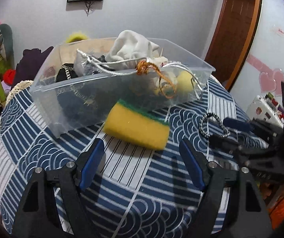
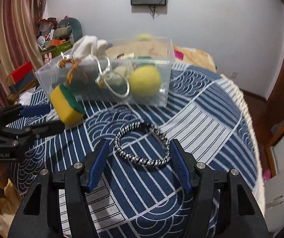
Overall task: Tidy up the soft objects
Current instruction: 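Grasp the braided bracelet with the right tool while the left tool grasps the yellow sponge, then carry the bracelet and sponge into the clear box and open both tools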
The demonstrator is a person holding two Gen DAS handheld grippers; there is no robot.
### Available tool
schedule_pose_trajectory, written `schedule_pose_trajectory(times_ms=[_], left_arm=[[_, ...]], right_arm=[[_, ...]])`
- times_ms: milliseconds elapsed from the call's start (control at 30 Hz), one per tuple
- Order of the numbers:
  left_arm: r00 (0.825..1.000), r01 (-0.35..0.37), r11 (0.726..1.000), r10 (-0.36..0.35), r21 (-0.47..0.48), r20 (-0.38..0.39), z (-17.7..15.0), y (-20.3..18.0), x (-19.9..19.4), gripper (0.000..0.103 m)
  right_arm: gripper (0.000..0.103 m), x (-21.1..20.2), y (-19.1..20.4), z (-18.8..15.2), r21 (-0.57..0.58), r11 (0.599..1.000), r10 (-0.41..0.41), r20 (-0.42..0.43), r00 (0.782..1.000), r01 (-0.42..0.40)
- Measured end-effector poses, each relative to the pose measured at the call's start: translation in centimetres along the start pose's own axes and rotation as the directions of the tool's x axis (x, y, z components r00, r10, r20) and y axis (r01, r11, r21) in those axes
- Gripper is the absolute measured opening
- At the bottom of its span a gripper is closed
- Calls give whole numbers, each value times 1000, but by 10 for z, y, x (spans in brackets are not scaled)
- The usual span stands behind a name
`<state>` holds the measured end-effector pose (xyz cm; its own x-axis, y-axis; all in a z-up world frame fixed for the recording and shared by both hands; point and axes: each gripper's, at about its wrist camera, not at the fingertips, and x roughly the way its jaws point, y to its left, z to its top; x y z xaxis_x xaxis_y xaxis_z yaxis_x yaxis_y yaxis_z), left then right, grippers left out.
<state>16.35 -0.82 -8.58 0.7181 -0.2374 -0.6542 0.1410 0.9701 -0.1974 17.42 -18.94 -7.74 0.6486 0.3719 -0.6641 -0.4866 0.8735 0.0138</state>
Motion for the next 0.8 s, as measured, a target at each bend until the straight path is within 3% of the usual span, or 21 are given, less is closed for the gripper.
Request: schedule_pose_trajectory(times_ms=[167, 267, 467, 667, 800], left_arm=[[1000, 11, 1000, -11, -29, 4, 7, -2, 10, 76], [1000, 10, 1000, -10, -20, 6, 6, -3, 11, 58], [1000, 22, 1000, -22, -13, 22, 1, -1, 5, 46], [999, 23, 1000, -23, -3, 33, -8, -1, -5, 36], [998, 12, 1000, -12, -8, 55, -9, 5, -17, 35]], right_arm=[[55, -1, -5, -2, 16, 1000, 0, 4, 1000, 0], [38, -2, -8, -3, 19, 1000, -23, 10, 1000, 22], [12, -6, -19, -6, 55, 998, -15, 15, 1000, 15], [11, -13, -13, -4, 50, 999, -14, 40, 999, 12], [11, -22, -8, 1, 27, 999, -21, 73, 997, 19]])
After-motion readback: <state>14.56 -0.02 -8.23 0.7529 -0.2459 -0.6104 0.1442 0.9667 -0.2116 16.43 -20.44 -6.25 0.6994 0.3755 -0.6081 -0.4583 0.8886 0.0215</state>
